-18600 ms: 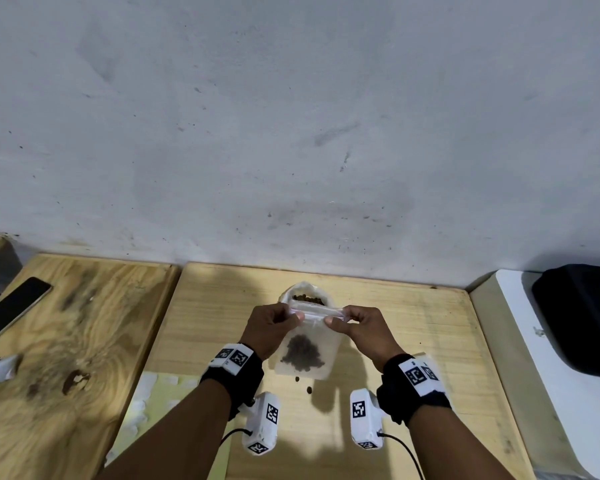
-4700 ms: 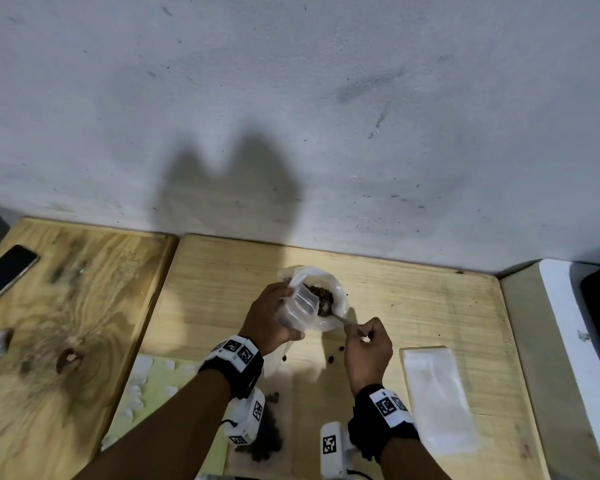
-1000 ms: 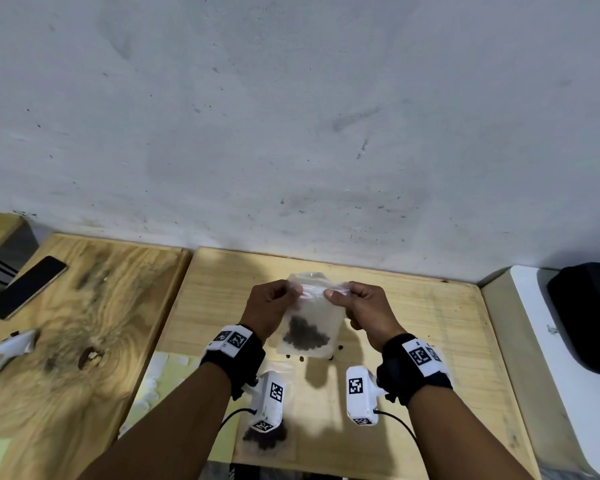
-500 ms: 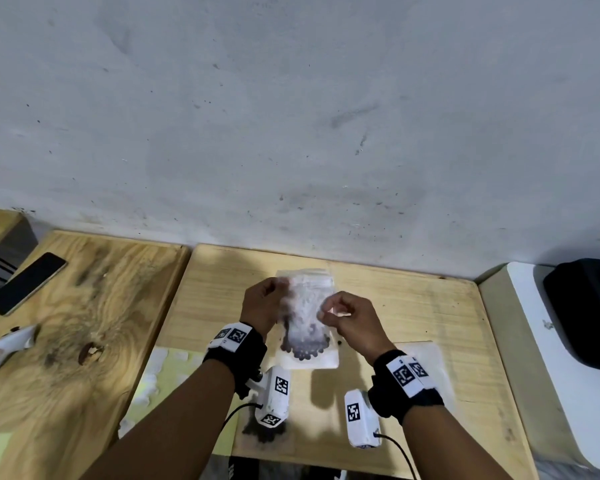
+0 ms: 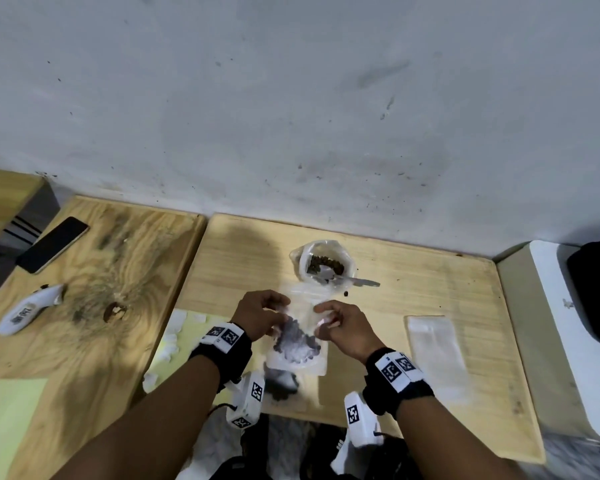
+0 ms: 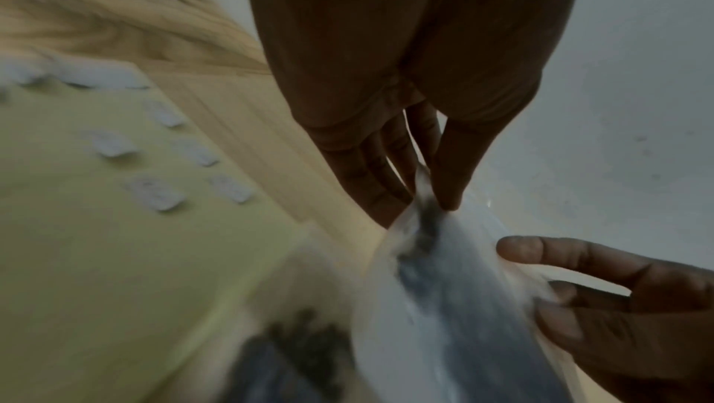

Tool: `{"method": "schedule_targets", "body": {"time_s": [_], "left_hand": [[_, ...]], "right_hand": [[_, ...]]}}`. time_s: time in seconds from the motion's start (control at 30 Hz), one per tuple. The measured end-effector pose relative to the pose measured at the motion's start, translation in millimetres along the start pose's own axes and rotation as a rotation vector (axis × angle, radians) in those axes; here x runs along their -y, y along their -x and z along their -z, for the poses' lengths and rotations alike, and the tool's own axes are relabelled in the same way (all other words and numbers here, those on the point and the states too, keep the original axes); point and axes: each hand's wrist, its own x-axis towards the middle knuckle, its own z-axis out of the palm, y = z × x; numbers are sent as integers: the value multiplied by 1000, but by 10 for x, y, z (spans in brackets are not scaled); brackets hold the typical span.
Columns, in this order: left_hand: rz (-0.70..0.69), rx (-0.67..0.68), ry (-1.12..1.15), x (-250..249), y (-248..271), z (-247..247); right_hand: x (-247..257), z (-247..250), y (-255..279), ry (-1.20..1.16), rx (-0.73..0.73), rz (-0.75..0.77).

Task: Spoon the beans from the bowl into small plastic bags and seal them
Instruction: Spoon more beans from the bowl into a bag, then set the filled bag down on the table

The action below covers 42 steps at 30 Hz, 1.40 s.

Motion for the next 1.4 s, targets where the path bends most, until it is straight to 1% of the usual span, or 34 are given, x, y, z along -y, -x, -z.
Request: {"method": "schedule_targets", "body": {"time_s": [0.13, 0.2, 0.27, 0.4, 0.53, 0.63, 0.73, 0.8, 0.83, 0.9, 1.0, 1.1, 1.2, 1.27, 1.3, 1.4], "left_hand": [[156, 71, -100, 371, 183, 120], [193, 54, -154, 539, 258, 142], [196, 27, -205, 657, 304, 130], [161, 33, -259, 786, 307, 86], [144, 32, -337, 807, 275, 94], [89, -51, -478, 770, 239, 125], [6, -151, -500, 649, 191, 91], [-39, -157, -466, 515, 144, -30], [-54, -137, -425, 438, 121, -120], [-63, -56, -328, 284, 47, -385], [-33, 131, -249, 99, -81, -884], [87, 304, -191, -37, -189, -1461], [213, 421, -155, -85, -272, -1947], [294, 439, -129, -75, -335, -2231], [322, 423, -126, -69, -354, -2335], [377, 375, -115, -50, -413, -2642]], "right_hand": [[-216, -301, 94, 226, 139, -19], [-300, -445, 121, 318, 177, -30], [-369, -548, 145, 379, 194, -49], [-456, -673, 200, 455, 148, -52], [-483, -690, 223, 466, 145, -28], [-476, -615, 234, 413, 105, 2], [-464, -423, 246, 309, 1, -54], [-496, -226, 260, 239, -74, -57], [-522, -115, 269, 214, -112, -59], [-597, 158, 313, 163, -189, -88], [-762, 602, 400, 141, -307, -164], [-1049, 1044, 495, 104, -451, -265], [-1307, 1365, 580, 105, -535, -394], [-1458, 1544, 598, 128, -541, -464], [-1511, 1604, 592, 140, -525, -483], [-1673, 1737, 553, 235, -430, -526]]}}
